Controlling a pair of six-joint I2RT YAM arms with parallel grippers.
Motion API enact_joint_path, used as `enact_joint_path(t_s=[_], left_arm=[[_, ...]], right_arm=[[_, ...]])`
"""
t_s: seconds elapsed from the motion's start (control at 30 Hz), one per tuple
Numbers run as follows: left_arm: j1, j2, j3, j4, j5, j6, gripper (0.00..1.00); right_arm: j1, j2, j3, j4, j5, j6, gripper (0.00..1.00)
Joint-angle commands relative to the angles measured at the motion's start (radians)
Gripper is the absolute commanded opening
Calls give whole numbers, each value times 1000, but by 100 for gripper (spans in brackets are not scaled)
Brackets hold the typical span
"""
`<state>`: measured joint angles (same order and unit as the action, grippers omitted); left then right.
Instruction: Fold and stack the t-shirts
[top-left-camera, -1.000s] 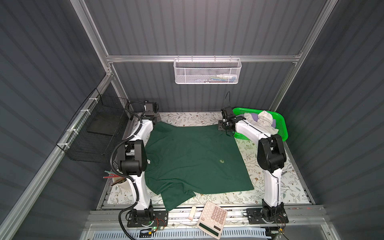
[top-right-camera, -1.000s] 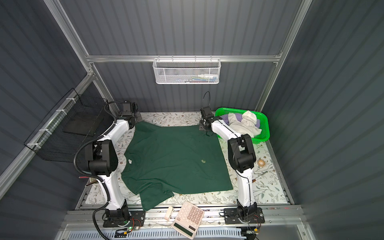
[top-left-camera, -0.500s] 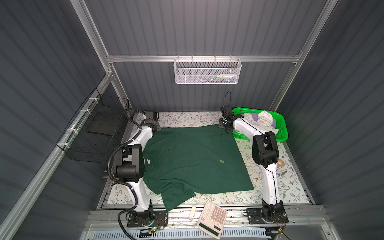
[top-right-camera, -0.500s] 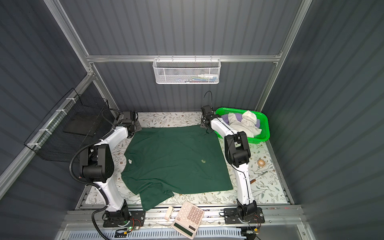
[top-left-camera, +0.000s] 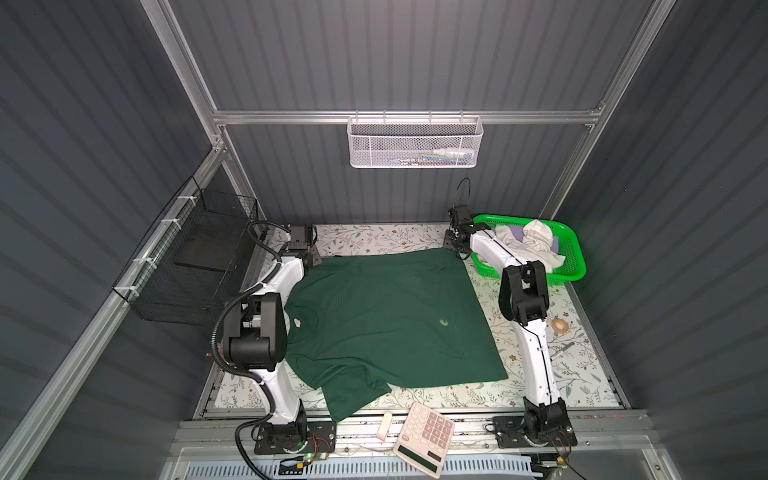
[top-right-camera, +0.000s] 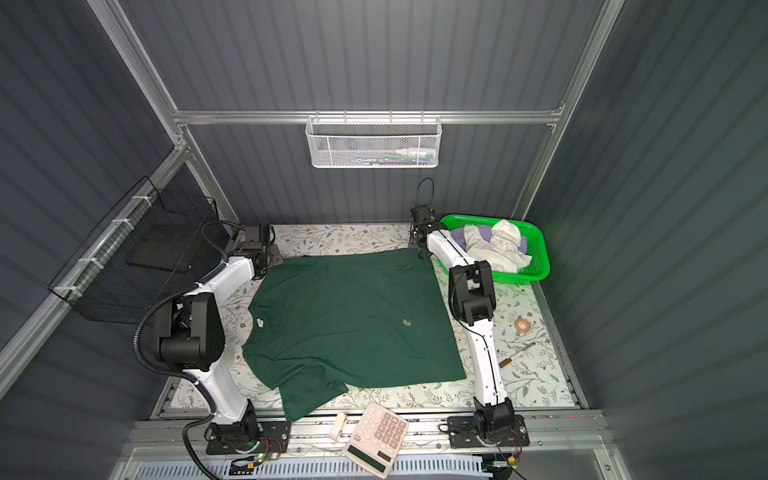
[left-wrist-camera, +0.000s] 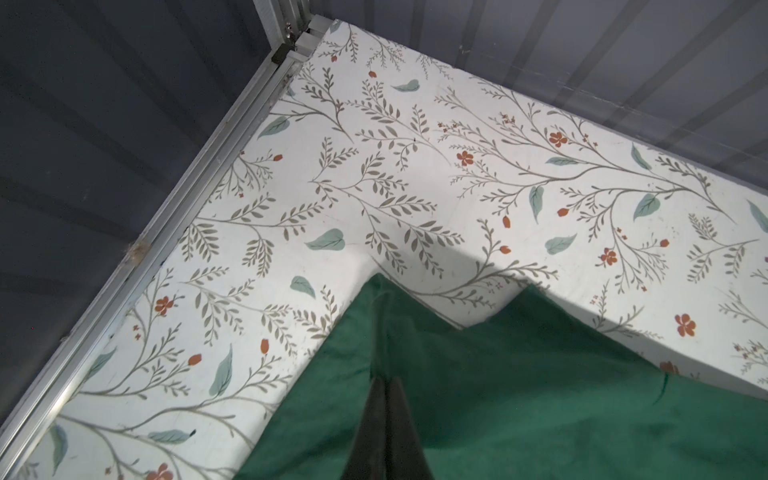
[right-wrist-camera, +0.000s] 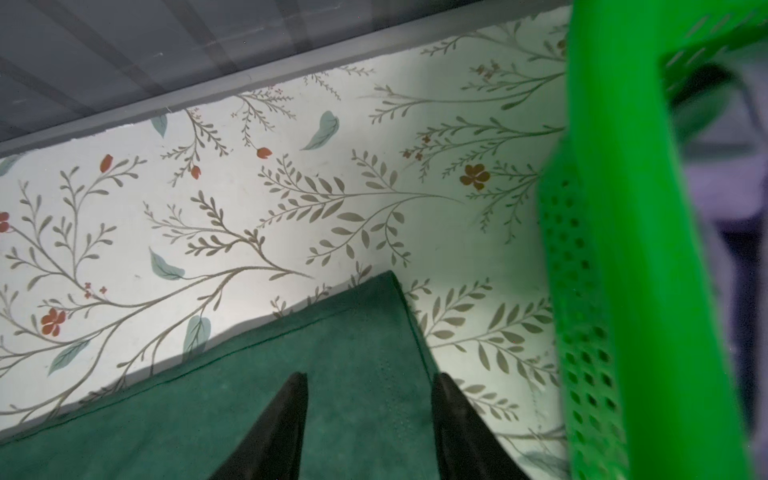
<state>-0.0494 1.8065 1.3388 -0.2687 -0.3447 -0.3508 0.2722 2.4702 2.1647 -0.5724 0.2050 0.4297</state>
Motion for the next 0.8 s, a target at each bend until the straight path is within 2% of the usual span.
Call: enact_joint_path(t_s=[0.0,0.13,0.33,0.57,0.77], left_arm=[[13,-109,-51,-33,-74,-42,0],[22,-133,-56,-106,-103,-61,0],[23,-185,-136,-103,-101,-68,0],[23,-256,-196,-154,-84,-91,0],[25,-359,-269,-220,-91,-99,0]], right_arm=[[8,31,44,-58,-18,-3,50],[14,29,41,-59,-9,-1,51],[16,34,45,-51,-25,5,54],[19,113,172,-131,-98,17,57],[23,128,188,-146,-103,53,57]])
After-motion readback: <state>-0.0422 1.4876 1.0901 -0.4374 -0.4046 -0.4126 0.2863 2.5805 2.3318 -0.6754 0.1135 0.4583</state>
